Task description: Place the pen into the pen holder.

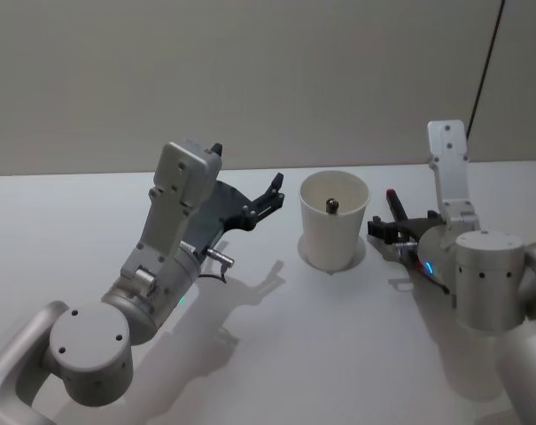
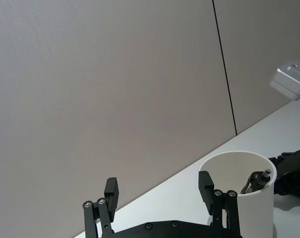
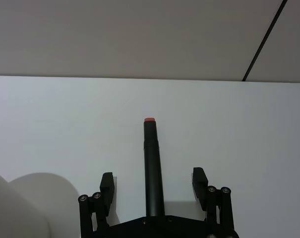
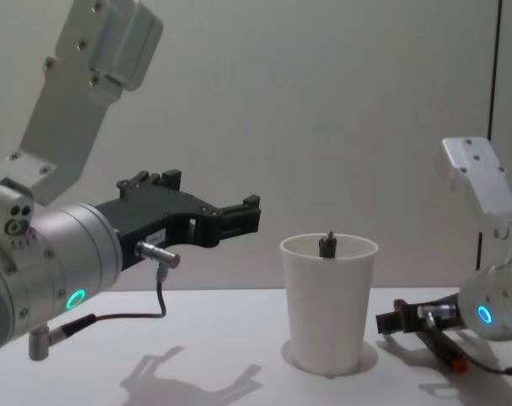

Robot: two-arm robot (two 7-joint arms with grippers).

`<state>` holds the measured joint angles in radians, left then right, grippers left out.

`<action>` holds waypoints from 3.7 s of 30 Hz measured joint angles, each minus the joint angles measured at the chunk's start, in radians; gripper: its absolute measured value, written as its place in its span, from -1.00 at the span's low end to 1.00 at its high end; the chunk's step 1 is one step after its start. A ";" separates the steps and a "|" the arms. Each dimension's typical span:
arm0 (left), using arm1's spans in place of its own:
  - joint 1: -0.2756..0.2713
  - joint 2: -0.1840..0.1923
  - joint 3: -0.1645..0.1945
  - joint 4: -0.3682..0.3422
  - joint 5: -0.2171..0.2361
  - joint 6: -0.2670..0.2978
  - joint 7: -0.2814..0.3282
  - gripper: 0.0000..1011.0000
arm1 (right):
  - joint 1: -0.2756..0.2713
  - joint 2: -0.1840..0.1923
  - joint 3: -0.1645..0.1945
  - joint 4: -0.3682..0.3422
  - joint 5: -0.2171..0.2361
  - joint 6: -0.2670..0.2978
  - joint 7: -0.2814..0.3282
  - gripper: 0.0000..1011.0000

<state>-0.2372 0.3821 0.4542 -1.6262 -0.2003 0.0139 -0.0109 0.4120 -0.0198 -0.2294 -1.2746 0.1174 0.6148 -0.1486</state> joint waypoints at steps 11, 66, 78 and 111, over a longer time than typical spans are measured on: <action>0.000 0.000 0.000 0.000 0.000 0.000 0.000 0.98 | -0.006 -0.001 0.005 -0.016 -0.001 0.001 -0.001 0.98; 0.000 0.000 0.000 0.000 0.000 0.000 0.000 0.98 | -0.025 -0.003 0.010 -0.024 -0.026 0.004 0.023 0.98; 0.000 0.000 0.000 0.000 0.000 0.000 0.000 0.98 | -0.026 -0.005 0.013 -0.021 -0.026 0.007 0.024 0.96; 0.000 0.000 0.000 0.000 0.000 0.000 0.000 0.98 | -0.026 -0.005 0.016 -0.019 -0.026 0.009 0.023 -0.65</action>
<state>-0.2372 0.3821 0.4542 -1.6262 -0.2004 0.0139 -0.0109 0.3859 -0.0246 -0.2138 -1.2939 0.0916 0.6241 -0.1251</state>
